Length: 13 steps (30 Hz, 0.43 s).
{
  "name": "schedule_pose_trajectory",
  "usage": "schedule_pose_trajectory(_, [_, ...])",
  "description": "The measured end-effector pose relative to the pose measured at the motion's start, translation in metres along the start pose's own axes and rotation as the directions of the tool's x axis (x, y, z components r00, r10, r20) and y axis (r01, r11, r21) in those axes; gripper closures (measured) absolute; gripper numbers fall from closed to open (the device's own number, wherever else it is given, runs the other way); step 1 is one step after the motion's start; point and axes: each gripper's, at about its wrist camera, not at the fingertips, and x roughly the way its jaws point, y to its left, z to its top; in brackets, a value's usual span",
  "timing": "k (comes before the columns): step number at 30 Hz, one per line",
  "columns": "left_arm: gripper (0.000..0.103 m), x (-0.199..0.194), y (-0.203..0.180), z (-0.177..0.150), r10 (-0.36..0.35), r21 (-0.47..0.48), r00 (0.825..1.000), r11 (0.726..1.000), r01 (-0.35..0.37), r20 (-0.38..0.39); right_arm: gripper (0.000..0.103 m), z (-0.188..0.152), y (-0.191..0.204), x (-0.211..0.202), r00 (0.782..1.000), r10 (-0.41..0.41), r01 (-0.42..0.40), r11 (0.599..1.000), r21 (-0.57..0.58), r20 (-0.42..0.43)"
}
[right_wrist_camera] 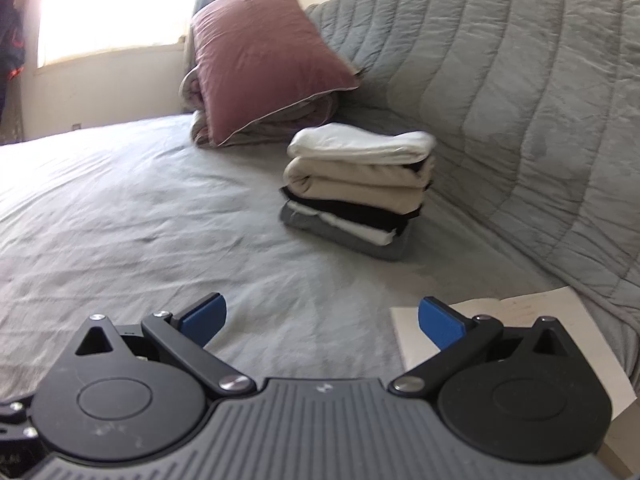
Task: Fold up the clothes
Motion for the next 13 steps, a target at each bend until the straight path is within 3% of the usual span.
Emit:
schedule_pose_trajectory(9, [0.000, 0.038, 0.028, -0.030, 0.127, -0.056, 0.992, 0.990, -0.128, -0.024, 0.000, -0.025, 0.033, 0.022, 0.996, 0.059, -0.062, 0.997, -0.055, -0.060])
schedule_pose_trajectory(13, [0.000, 0.056, 0.045, -0.044, 0.198, -0.151, 0.980, 0.969, -0.196, -0.003, 0.000, -0.041, 0.050, 0.033, 0.994, 0.086, -0.090, 0.994, -0.064, -0.065])
